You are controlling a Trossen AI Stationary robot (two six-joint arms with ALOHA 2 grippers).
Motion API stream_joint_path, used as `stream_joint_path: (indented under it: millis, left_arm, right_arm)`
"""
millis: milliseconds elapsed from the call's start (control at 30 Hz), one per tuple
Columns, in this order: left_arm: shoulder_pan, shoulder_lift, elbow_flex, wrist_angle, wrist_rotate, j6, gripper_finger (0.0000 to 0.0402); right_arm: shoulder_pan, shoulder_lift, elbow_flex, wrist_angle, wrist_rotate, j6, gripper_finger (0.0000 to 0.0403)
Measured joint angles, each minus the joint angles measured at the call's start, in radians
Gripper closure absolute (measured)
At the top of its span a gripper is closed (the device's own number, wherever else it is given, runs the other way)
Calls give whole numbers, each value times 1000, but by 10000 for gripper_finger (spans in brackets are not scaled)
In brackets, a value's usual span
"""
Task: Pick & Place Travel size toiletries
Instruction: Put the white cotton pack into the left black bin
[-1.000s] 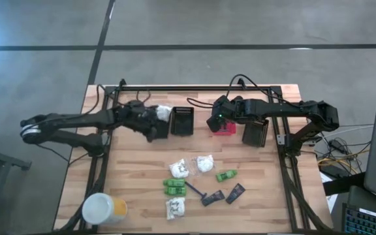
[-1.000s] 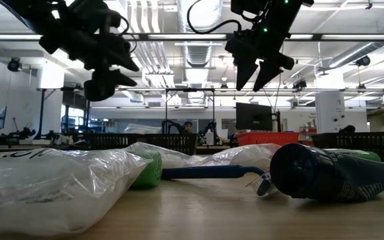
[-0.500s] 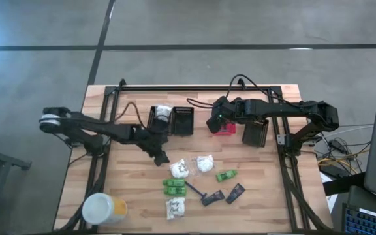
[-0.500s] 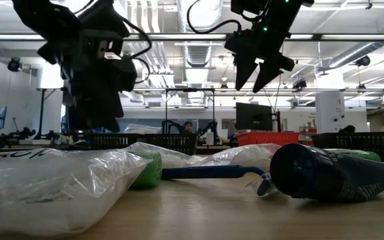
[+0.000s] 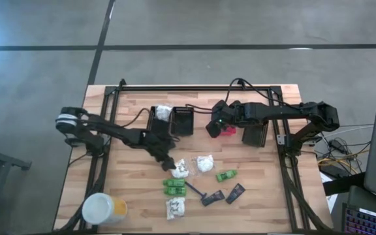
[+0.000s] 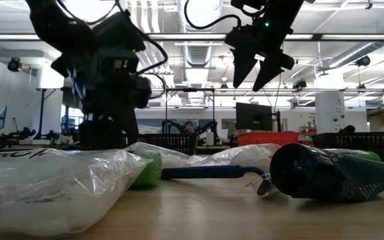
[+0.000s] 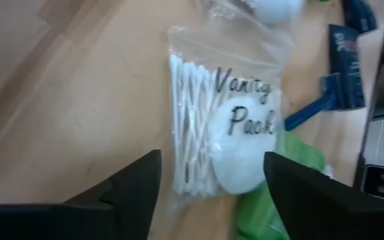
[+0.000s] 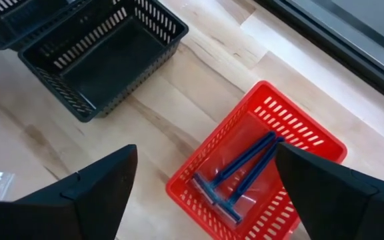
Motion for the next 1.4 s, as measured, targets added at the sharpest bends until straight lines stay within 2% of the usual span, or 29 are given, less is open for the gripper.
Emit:
stream_joint_path:
  millis: [200, 433, 700, 900, 1000, 1133, 1233, 1333, 1400]
  left_arm:
    - [-11, 55, 34, 3, 26, 5, 123]
    - [-26, 78, 44, 9, 35, 33, 155]
    - [-45, 78, 42, 4, 42, 61, 262]
    - [-54, 70, 42, 7, 18, 62, 354]
    - [-55, 44, 42, 8, -5, 64, 385]
    - [-55, -25, 41, -6, -75, 64, 388]
    - [-55, -108, 41, -29, -165, 65, 384]
    - [-54, -208, 41, -49, -298, 70, 385]
    - [-54, -277, 41, -95, -435, 88, 385]
  right_arm:
    - [6, 0, 0, 0, 0, 0, 58]
    - [6, 0, -1, -3, 0, -1, 77]
    - [6, 0, -6, -7, 1, -5, 97]
    - [6, 0, -18, -8, 1, -5, 112]
    - [6, 0, -25, -8, 1, -5, 118]
    - [6, 0, -29, -8, 3, -5, 124]
    - [6, 0, -31, -8, 10, -5, 127]
    - [6, 0, -31, -6, 12, -10, 129]
    - [6, 0, -32, -5, 13, -12, 126]
